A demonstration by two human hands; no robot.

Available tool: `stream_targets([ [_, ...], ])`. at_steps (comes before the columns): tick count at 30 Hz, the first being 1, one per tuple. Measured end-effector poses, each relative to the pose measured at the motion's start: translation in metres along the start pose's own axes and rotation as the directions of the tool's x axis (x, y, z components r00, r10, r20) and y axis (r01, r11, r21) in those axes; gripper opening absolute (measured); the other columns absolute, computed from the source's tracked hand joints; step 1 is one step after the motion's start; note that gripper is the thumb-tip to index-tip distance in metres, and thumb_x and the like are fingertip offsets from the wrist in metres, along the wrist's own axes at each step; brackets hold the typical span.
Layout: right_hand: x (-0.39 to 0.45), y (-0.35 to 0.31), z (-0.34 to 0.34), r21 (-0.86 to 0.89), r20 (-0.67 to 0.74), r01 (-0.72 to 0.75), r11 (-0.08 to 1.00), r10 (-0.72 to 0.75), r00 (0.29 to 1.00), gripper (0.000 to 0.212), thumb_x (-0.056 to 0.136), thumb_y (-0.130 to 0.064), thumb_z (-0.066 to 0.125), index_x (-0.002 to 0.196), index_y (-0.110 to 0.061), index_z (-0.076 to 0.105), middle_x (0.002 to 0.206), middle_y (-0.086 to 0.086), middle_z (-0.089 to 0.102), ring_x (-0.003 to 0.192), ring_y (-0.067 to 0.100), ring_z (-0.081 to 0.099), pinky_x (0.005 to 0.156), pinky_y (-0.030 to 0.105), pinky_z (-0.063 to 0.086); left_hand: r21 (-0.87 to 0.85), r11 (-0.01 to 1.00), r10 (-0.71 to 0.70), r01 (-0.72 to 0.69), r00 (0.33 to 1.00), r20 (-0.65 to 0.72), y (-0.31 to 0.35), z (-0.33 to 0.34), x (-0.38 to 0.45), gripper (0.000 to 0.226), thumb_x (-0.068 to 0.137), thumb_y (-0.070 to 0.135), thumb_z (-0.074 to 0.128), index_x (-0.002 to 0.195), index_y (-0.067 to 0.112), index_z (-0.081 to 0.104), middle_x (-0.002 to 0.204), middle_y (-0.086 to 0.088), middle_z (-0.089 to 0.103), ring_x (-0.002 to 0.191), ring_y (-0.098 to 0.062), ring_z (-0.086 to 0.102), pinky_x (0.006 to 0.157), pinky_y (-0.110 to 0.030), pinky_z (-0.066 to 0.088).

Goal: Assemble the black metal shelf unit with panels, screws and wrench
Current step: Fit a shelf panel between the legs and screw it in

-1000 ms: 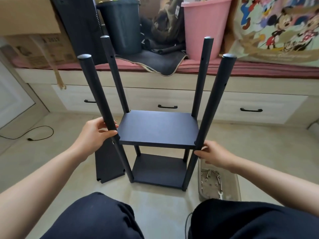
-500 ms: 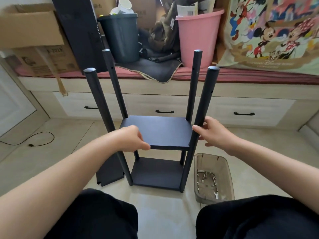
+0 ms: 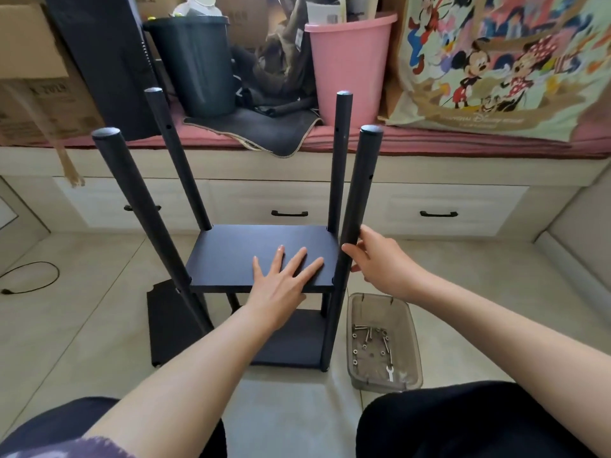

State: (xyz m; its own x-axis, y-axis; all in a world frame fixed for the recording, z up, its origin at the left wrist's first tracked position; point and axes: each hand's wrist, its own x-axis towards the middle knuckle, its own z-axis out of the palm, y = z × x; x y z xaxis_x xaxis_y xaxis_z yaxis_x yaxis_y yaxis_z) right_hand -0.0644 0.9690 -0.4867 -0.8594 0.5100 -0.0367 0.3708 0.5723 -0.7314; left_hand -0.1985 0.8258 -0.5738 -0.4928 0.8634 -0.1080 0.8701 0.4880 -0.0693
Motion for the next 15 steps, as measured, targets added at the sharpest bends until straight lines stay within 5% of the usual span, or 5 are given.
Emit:
stream_targets([
  [3,0.001,0.002,-0.004,-0.048,0.027,0.004,0.999,-0.003,1.0,0.017,0.104,-0.03,0.044,0.119,-0.024,0.048,0.104,0.002,0.066,0.092,0.021,0.067,0.06,0.024,0.048,-0.015,1.0,0.007,-0.008,1.0,-0.011,-0.003,0.004,0.001,0.071,0.109,0.035,0.039,0.157,0.043,-0.011,0.169,-0.002,-0.01,0.153,-0.043,-0.01,0.113,-0.075,0.008],
  [10,0.0,0.004,-0.009,-0.025,0.07,-0.001,1.0,0.003,0.998,0.014,0.104,-0.031,0.043,0.117,-0.03,0.046,0.108,0.0,0.065,0.088,0.013,0.068,0.055,0.015,0.045,0.053,0.998,0.039,-0.036,0.996,-0.075,-0.006,0.013,-0.002,0.074,0.11,0.029,0.039,0.154,0.047,-0.018,0.169,-0.002,-0.011,0.153,-0.045,-0.009,0.112,-0.075,0.009],
  [15,-0.001,0.0,-0.004,-0.029,0.038,0.026,0.999,-0.025,0.999,0.022,0.103,-0.029,0.045,0.124,-0.022,0.048,0.104,0.004,0.066,0.089,0.021,0.068,0.073,0.035,0.058,0.117,0.992,0.052,-0.041,0.995,-0.09,-0.007,0.018,-0.003,0.094,0.107,0.022,0.051,0.148,0.045,-0.031,0.169,-0.003,-0.013,0.152,-0.047,-0.008,0.111,-0.075,0.012],
])
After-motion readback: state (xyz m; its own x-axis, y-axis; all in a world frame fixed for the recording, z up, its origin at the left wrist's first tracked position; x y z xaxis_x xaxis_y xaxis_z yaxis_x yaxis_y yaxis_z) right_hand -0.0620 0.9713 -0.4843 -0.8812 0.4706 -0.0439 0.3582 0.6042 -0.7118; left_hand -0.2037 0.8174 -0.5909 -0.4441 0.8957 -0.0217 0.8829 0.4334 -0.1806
